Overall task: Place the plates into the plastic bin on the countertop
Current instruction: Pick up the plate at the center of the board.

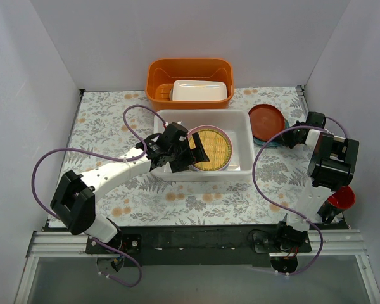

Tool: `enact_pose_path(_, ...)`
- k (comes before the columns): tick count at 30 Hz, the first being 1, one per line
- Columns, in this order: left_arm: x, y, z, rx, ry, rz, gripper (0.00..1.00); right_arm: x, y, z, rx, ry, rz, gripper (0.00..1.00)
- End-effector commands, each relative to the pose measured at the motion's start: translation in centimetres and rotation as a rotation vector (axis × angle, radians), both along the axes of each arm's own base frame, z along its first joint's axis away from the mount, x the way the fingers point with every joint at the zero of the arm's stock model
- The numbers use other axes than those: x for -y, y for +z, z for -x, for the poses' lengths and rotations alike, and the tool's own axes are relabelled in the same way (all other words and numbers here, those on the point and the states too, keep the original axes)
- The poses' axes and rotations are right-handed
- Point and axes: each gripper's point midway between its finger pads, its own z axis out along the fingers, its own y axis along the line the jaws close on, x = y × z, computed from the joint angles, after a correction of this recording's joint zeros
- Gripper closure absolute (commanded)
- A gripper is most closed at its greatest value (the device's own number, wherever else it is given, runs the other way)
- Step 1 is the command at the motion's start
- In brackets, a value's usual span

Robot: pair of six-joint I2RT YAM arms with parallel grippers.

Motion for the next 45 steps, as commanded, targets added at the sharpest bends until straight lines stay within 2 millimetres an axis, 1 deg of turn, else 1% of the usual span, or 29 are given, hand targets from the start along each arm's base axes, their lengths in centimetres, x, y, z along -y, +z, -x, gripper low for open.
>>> enact_pose_path(1,-0.2,0.4,0.5,-0.006,-0.01,0.001,0.02,0.4,-0.7,0.5,-0.007,-0.01,0.005,0.92)
enact_pose_path(5,-0.4,0.5,0.6,-0.007,-0.01,0.0,0.02,0.1,-0.3,0.5,0.004,-0.005,-0.008,0.98)
enact_pose_path(13,-0.7,1.0,0.9,0.003,0.001,0.01,0.02,0.6,1.4,0.1,0.04,-0.02,-0.009,0.99)
enact_pose_path(15,-0.5,1.4,0.7,0.009,-0.001,0.016,0.02,0.7,1.8,0.2,0.047,-0.031,-0.034,0.99)
enact_pose_path(17,-0.5,1.3,0.7,0.006,-0.002,0.012,0.02,0.8,2.1,0.3,0.054,-0.038,-0.054,0.99)
enact_pose_path(25,-0.6,1.3,0.8,0.002,0.005,0.017,0.02,1.3,4.5,0.0,0.104,-0.048,-0.051,0.99)
enact_pose_path(27,-0.8,1.6,0.9,0.008,0.007,0.016,0.02,1.4,5.2,0.0,0.121,-0.049,-0.055,0.99)
enact_pose_path(32,-1.0,1.8,1.1,0.007,0.013,0.021,0.02,1.2,6.8,0.0,0.155,-0.044,-0.067,0.99)
enact_pose_path(35,-1.1,2.1,1.3,0.007,0.018,0.03,0.02,1.1,8.3,0.0,0.186,-0.04,-0.064,0.99)
enact_pose_path(36,-1.2,2.2,1.3,0.007,0.022,0.032,0.02,1.2,9.3,0.0,0.21,-0.042,-0.058,0.99)
enact_pose_path(38,-1.3,2.6,1.4,0.014,0.023,0.042,0.02,1.3,10.7,-0.1,0.236,-0.045,-0.048,0.99)
enact_pose_path(39,-1.4,2.5,1.5,0.012,0.025,0.042,0.02,1.4,12.1,-0.1,0.265,-0.043,-0.041,0.99)
enact_pose_path(40,-1.5,2.6,1.7,0.012,0.024,0.042,0.02,1.3,12.6,0.0,0.268,-0.04,-0.042,0.99)
enact_pose_path(42,-1.6,2.9,1.7,0.015,0.029,0.049,0.02,1.2,14.8,-0.1,0.31,-0.028,-0.035,0.99)
enact_pose_path(45,-1.5,3.4,1.7,0.022,0.031,0.061,0.02,0.7,16.7,0.3,0.341,-0.013,-0.046,0.99)
